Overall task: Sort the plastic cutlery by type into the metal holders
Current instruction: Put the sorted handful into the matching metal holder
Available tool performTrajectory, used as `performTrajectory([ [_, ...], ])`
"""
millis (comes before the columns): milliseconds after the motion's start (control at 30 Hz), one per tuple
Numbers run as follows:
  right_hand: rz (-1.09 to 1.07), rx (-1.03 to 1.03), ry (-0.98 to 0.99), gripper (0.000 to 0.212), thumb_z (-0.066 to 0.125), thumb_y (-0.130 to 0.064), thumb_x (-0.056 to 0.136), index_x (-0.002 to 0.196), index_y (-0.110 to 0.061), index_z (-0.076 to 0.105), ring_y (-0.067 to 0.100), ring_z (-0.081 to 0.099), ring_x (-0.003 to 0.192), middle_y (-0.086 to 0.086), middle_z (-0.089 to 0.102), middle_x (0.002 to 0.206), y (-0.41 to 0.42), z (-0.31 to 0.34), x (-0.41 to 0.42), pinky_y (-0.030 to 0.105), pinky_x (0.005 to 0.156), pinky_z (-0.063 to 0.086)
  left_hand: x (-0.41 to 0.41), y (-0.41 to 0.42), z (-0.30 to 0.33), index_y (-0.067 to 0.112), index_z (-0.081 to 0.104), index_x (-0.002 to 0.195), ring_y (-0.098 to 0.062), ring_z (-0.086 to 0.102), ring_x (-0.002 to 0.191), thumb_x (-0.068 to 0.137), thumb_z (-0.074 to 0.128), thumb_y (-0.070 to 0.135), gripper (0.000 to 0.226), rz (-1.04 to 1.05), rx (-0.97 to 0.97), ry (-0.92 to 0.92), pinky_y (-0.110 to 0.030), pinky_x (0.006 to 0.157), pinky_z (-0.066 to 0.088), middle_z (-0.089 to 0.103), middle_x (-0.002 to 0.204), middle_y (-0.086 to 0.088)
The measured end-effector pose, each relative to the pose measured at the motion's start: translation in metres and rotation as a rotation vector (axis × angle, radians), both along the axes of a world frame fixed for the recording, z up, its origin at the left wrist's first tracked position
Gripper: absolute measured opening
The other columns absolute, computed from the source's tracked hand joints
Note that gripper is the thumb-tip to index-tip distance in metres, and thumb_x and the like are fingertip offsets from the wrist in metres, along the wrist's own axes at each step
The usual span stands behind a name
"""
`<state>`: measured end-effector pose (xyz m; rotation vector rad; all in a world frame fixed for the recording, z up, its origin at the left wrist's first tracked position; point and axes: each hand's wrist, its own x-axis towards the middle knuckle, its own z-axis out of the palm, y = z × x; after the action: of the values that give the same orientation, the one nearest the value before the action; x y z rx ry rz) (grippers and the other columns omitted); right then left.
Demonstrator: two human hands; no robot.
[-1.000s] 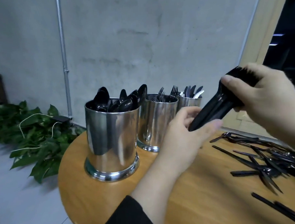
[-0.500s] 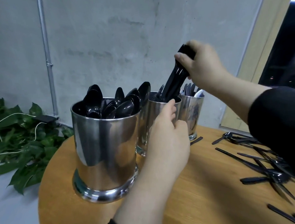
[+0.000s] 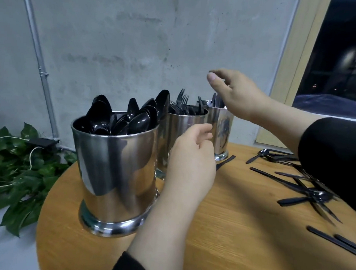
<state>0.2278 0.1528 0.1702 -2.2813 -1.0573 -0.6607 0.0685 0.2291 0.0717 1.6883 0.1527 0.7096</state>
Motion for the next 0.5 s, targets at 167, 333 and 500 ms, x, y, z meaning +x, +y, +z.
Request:
performTrajectory([
  [167,-0.097,-0.040,0.011,0.042,0.039,-0.046,0.106,0.135,-0.022,0.059,0.007,0.055,0.098,-0.011,0.062,0.112,-0.076,-0.008,-0.033,0.023,0.078,0.038,-0.001,-0.025,-0.001,0.032,0.068,0.117,-0.006,0.070,0.097,0.100,0.047,0.015,0.032,-0.083,0.086,0.003,-0.043,0.089,0.059,0.074,0.103,0.014],
  [333,-0.244,-0.208,0.048,0.040,0.046,-0.050,0.102,0.131,-0.026,0.062,0.008,0.058,0.107,-0.010,0.064,0.121,-0.188,-0.032,-0.071,0.032,0.091,0.047,-0.006,-0.087,-0.012,0.033,0.068,0.115,-0.015,0.069,0.093,0.101,0.054,0.022,0.022,-0.277,0.365,0.086,-0.039,0.088,0.056,0.073,0.101,0.008],
  [500,-0.376,-0.408,0.156,0.035,0.050,-0.045,0.100,0.127,-0.027,0.063,0.005,0.057,0.102,-0.012,0.064,0.117,-0.302,-0.072,-0.123,0.015,0.079,0.040,-0.026,-0.156,-0.031,0.036,0.060,0.133,-0.014,0.056,0.123,0.101,0.057,0.043,0.033,-0.513,0.841,0.210,-0.033,0.105,0.044,0.063,0.127,0.012],
])
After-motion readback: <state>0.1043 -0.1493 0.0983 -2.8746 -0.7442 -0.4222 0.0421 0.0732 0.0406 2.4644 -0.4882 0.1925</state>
